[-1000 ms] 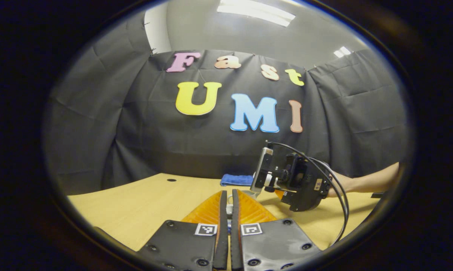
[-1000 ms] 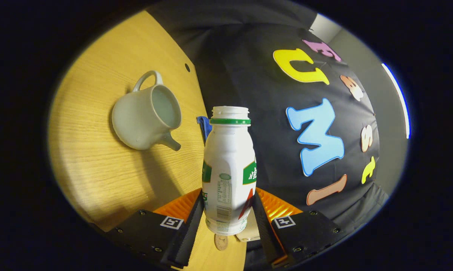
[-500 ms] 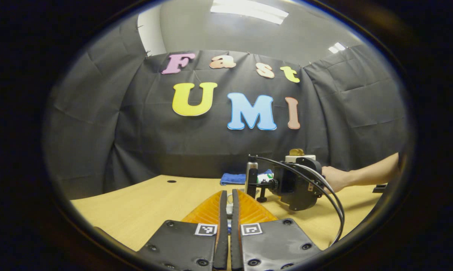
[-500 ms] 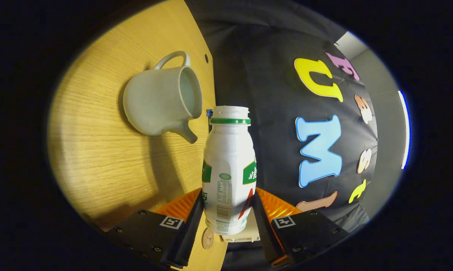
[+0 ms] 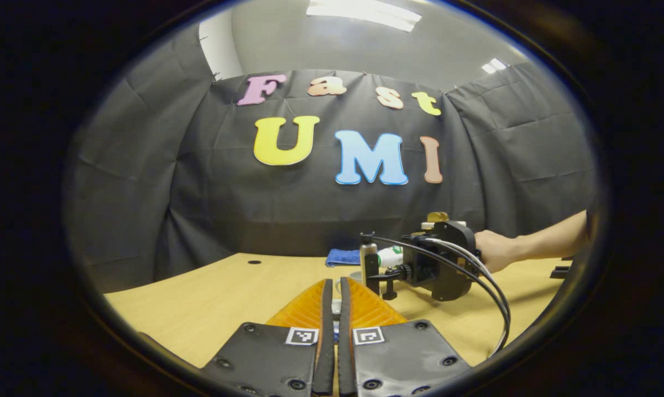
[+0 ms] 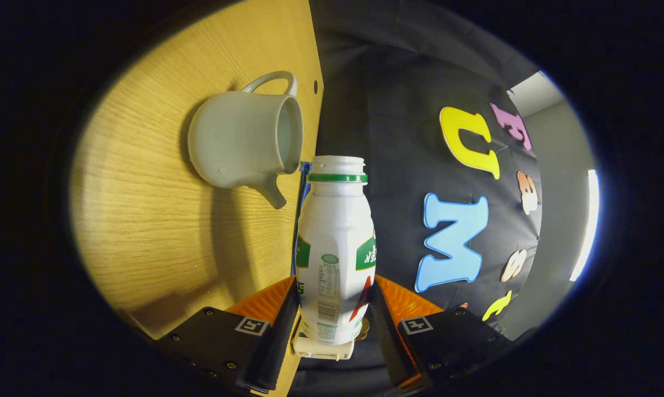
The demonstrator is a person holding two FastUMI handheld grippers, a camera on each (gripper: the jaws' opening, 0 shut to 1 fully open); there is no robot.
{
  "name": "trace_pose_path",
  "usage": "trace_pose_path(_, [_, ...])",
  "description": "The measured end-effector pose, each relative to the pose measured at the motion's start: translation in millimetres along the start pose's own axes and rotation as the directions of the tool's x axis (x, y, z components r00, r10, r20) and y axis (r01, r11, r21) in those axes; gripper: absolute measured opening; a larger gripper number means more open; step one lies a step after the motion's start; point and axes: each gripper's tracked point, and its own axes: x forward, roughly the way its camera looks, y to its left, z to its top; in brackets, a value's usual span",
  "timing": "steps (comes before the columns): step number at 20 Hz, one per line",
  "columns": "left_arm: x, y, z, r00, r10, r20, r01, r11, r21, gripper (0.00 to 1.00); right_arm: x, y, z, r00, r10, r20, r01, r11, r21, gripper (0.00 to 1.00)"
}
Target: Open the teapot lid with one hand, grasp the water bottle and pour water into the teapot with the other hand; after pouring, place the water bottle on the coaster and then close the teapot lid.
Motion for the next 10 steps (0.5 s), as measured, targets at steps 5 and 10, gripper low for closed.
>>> trace_pose_path(5, [0.8,-1.4,1.0,1.0,-0.003,0.0,0.003,1.0,0.009,0.13,-0.3,-1.7,2.2,1.0,-0.015,0.008,0.015,0.999,-0.034,0.7])
trace_pose_path(10, [0.4,-1.2,-0.9,1.0,-0.004,-0.002,0.004,1.0,0.024,0.09,-3.2,-6.0,6.6,0.999,-0.031,0.024,0.033,0.996,-0.085,0.72])
